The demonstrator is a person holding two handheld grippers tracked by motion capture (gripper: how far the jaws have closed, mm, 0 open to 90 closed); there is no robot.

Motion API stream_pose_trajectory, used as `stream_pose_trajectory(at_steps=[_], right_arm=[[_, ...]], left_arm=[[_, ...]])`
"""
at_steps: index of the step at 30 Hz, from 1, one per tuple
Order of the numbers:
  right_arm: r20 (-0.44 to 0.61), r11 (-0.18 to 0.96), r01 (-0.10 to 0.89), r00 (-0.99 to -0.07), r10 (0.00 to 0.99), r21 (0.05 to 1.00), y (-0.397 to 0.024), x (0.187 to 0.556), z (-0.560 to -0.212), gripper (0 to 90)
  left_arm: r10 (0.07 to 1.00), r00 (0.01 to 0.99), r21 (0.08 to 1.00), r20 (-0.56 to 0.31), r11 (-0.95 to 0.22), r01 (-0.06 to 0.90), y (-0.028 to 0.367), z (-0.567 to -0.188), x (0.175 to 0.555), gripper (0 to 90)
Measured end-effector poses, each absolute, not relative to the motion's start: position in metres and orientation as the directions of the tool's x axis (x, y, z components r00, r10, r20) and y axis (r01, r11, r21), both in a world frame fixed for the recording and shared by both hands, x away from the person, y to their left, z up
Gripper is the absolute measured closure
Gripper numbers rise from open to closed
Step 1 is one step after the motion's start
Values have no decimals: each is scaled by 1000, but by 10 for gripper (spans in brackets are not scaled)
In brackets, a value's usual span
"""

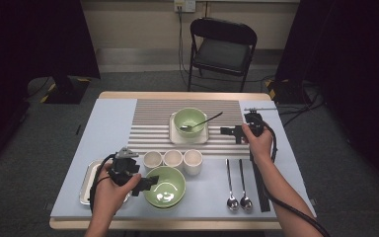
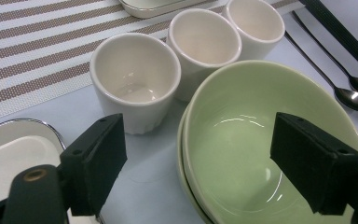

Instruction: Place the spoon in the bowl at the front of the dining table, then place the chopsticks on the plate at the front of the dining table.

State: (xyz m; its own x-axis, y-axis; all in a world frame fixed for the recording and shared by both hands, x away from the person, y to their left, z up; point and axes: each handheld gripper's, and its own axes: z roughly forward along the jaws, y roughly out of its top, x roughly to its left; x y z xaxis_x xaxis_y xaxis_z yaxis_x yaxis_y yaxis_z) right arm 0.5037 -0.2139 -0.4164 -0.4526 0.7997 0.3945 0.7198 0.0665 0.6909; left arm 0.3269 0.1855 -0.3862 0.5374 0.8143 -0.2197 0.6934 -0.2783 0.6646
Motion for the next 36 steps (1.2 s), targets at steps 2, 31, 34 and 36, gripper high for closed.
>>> stream_pose_trajectory(at_steps=[2, 31, 34, 36], right_arm=[[402, 62, 722, -453, 796, 689, -215, 502, -417, 163], [392, 71, 710, -466, 793, 700, -239, 487, -409, 169], [390, 73, 707, -470, 792, 704, -241, 485, -407, 170], [389, 77, 706, -473, 791, 704, -241, 484, -407, 170]], left_arm=[[814, 538, 666, -221, -277, 693, 186, -386, 327, 179], [810, 542, 662, -223, -282, 694, 183, -387, 329, 180], [807, 546, 667, -226, -280, 690, 183, -386, 329, 180], [807, 546, 670, -226, -278, 689, 182, -386, 329, 179]])
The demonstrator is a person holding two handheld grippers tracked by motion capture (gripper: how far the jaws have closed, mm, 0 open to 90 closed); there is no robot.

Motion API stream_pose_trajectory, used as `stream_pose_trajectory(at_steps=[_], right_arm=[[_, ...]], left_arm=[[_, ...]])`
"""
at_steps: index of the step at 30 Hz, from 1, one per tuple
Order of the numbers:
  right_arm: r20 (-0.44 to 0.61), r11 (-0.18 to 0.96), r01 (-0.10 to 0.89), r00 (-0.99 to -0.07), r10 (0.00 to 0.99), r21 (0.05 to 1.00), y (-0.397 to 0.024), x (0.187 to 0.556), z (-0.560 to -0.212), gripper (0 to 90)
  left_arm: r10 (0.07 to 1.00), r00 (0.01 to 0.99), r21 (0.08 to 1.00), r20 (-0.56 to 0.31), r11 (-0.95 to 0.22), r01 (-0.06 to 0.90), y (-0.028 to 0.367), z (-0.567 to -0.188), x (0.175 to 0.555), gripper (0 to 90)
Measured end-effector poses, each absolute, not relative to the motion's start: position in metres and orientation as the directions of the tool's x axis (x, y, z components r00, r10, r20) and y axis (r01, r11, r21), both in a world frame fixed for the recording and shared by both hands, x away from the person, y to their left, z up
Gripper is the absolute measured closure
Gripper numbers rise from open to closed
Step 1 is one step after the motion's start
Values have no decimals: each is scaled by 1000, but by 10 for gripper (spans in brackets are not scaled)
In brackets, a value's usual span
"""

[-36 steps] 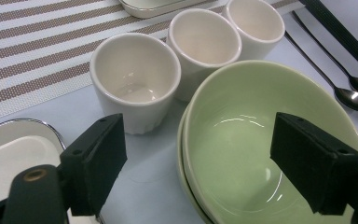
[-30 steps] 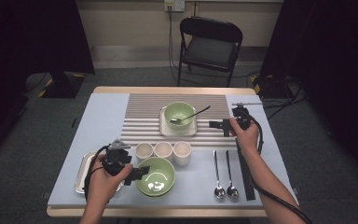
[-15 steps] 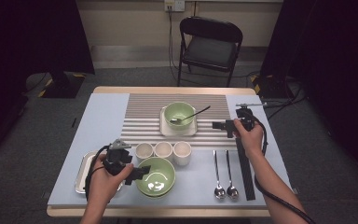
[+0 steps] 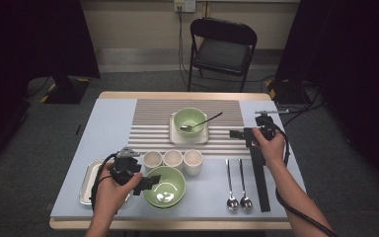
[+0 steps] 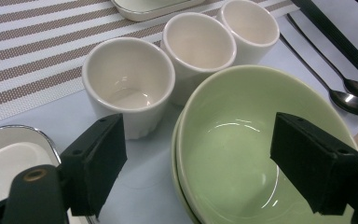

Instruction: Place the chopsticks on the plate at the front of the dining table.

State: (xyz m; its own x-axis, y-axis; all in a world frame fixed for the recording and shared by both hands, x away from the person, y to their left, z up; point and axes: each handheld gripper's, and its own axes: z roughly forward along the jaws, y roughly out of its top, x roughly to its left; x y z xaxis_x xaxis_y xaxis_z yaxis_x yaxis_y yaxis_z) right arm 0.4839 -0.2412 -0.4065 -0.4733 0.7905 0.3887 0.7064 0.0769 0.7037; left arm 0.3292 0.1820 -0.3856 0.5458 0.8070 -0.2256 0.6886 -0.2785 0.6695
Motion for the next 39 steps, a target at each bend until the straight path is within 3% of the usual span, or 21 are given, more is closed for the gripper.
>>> stream_pose_trajectory(at_steps=[39], right_arm=[[394, 74, 703, -478, 785, 707, -269, 465, -411, 172]], left_arm=[[800, 553, 669, -233, -281, 688, 179, -386, 330, 181]])
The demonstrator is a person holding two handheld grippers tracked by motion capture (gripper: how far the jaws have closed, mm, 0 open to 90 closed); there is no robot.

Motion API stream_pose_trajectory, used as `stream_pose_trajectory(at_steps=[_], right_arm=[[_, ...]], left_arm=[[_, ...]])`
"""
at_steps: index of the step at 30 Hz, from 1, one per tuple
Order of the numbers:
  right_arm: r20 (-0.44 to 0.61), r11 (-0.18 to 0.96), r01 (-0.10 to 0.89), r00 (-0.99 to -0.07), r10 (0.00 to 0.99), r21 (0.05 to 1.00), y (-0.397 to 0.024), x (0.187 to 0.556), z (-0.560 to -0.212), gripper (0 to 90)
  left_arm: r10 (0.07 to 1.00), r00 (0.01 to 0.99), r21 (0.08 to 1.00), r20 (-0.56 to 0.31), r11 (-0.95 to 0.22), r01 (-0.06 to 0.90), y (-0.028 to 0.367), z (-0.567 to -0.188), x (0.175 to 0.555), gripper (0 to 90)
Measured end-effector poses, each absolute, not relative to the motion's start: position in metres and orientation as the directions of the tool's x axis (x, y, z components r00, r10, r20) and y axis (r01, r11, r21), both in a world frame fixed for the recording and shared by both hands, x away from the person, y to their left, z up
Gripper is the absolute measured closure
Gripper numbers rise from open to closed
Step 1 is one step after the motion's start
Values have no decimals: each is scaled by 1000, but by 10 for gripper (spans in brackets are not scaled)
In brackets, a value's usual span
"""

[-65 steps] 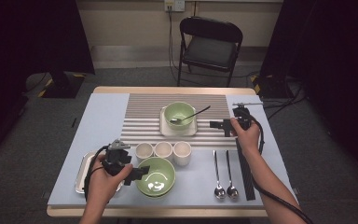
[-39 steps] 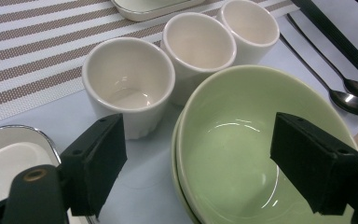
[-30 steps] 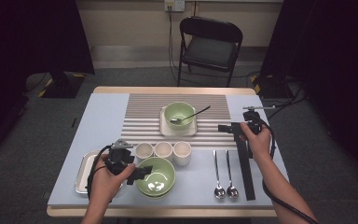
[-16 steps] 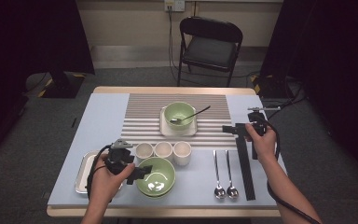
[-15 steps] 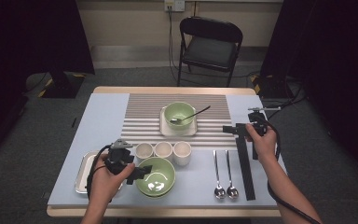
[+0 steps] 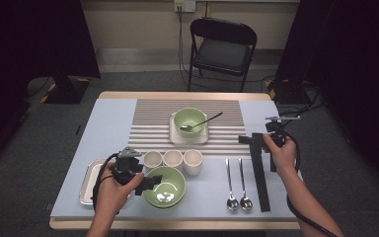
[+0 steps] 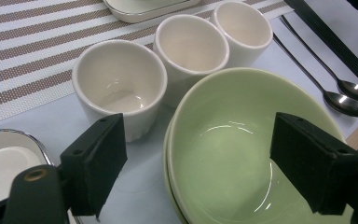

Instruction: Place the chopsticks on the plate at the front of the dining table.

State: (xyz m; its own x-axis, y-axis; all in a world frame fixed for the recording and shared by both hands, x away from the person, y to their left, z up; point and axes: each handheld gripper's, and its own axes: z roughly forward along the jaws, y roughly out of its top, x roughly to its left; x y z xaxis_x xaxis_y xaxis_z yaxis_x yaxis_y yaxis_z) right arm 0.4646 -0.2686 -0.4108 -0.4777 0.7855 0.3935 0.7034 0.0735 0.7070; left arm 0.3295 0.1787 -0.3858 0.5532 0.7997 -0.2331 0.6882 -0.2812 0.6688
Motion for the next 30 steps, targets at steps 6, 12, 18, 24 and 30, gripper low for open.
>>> stream_pose_trajectory(at_steps=[6, 12, 18, 24, 30], right_arm=[[391, 80, 702, -484, 783, 707, -269, 462, -412, 172], [397, 82, 703, -489, 777, 706, -271, 457, -414, 171], [396, 87, 700, -497, 772, 709, -273, 455, -414, 171], [390, 97, 702, -499, 774, 705, -277, 452, -416, 172], [394, 96, 705, -498, 772, 703, -280, 449, -418, 172]], left_arm=[[796, 557, 667, -235, -285, 688, 177, -386, 329, 182], [796, 557, 667, -236, -284, 689, 176, -385, 329, 183], [793, 564, 666, -231, -293, 685, 175, -384, 329, 183], [793, 562, 663, -233, -293, 689, 173, -386, 329, 183], [792, 566, 661, -230, -300, 688, 171, -386, 329, 184]])
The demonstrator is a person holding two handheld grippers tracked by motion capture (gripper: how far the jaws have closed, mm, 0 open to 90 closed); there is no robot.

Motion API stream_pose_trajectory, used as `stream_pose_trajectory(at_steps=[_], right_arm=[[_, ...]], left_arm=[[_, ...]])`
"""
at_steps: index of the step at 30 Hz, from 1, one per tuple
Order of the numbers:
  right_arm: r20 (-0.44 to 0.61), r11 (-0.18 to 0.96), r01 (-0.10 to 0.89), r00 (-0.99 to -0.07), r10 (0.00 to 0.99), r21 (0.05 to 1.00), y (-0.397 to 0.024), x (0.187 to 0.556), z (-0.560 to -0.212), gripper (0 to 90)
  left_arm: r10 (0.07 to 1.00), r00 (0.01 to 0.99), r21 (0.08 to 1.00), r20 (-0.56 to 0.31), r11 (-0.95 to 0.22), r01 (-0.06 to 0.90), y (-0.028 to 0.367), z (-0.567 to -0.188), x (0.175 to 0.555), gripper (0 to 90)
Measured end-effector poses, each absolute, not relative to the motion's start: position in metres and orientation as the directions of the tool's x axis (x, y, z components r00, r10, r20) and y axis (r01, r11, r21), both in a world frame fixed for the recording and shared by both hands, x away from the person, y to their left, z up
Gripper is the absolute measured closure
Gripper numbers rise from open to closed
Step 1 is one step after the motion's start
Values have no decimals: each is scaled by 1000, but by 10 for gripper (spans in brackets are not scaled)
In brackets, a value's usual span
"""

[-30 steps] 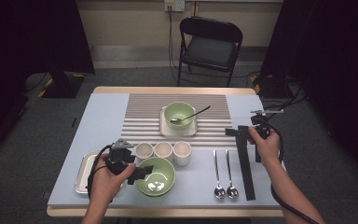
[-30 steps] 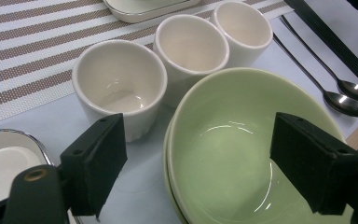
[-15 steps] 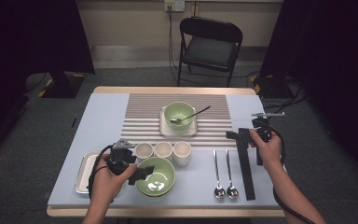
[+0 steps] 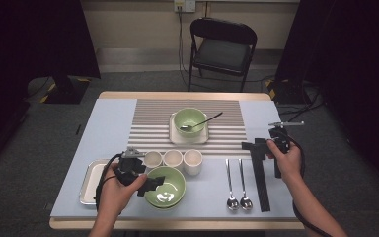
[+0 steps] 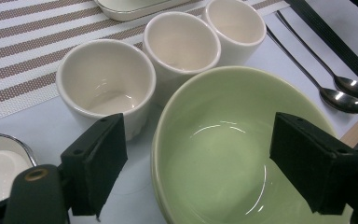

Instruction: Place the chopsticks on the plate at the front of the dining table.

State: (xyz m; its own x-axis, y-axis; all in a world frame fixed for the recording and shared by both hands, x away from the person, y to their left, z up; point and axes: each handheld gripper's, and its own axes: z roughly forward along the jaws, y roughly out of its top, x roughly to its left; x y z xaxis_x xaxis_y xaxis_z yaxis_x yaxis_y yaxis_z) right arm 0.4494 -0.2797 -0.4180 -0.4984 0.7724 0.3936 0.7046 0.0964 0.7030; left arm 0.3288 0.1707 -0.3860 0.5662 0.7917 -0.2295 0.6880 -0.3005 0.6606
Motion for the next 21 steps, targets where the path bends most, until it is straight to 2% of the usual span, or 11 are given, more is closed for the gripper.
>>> stream_pose_trajectory(at_steps=[21], right_arm=[[382, 109, 706, -499, 778, 700, -291, 438, -428, 172]], left_arm=[[784, 578, 656, -225, -317, 685, 163, -386, 330, 184]])
